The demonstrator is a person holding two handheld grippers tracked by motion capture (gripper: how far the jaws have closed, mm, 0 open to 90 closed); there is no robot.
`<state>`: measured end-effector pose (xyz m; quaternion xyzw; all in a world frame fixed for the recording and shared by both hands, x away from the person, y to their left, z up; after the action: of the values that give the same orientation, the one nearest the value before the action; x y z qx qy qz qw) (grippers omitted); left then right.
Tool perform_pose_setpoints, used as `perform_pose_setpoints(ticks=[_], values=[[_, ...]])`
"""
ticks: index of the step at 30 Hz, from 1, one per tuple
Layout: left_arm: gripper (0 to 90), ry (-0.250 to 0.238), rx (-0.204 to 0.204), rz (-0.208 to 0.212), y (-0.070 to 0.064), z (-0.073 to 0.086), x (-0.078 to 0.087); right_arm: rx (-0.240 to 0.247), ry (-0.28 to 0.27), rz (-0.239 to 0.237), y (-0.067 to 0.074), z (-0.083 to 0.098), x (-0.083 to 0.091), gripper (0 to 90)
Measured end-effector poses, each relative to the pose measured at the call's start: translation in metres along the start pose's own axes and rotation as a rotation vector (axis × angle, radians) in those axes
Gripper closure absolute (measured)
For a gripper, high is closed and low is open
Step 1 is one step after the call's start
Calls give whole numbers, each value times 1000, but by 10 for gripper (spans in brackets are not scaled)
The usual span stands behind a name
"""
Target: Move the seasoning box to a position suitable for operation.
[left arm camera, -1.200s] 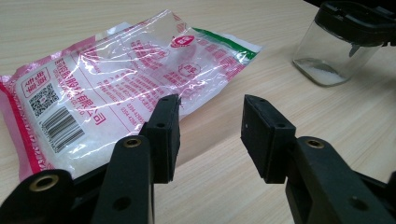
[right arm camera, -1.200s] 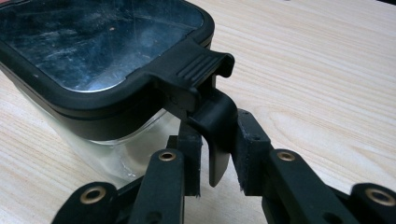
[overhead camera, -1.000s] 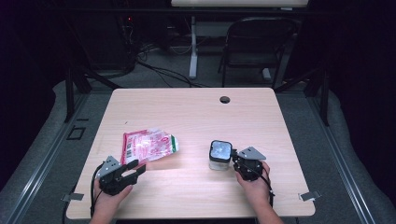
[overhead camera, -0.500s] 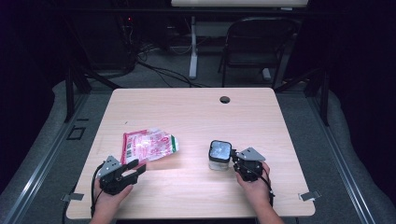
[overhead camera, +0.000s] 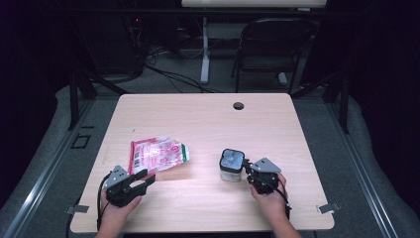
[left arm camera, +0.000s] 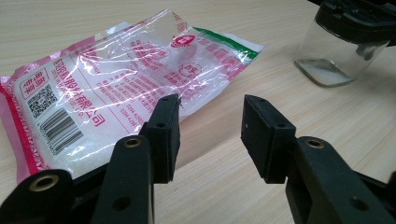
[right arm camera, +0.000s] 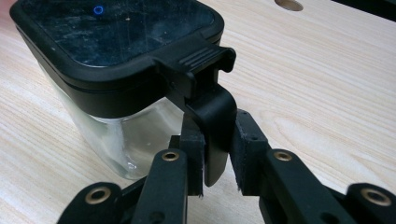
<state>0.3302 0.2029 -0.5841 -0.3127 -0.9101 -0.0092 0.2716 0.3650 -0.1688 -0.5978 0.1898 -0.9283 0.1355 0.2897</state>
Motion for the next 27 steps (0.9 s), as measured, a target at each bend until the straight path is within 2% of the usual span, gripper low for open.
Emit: perform_pose_setpoints(ticks=[4,11,13,14,16,18,22,27], values=[[570,-1,-2,-1,0,0,0,6,-6,5,1,0,1,765],[570,0,-3,1,0,0,1,22,-14,-16,4,-1,3,785],[570,0,-7,0,0,-1,1,29,-20,-33,8,-1,4,787],[570,-4,-9,2,-1,-1,1,47,-20,-47,13,-2,5,790],[570,-7,-10,-1,-1,-1,1,51,-23,-51,15,-2,5,791],[570,0,-14,3,-3,-1,1,72,-33,-70,24,-3,6,799],[570,-3,-19,6,-6,-2,1,94,-33,-91,34,-4,7,808],[570,-4,-22,14,-9,-2,1,113,-36,-98,42,-6,9,809]])
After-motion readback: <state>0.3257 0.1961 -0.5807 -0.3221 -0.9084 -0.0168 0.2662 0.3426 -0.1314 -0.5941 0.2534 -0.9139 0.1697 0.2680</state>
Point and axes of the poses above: each handheld gripper's, and its own axes: x roughly backward along the jaws, z roughly out of its underside, y roughly to its left, the point moved 7 cm from there along -x, roughly forward along the jaws, and after that the axes turned 2 degrees about y, right-handed, at the moved point
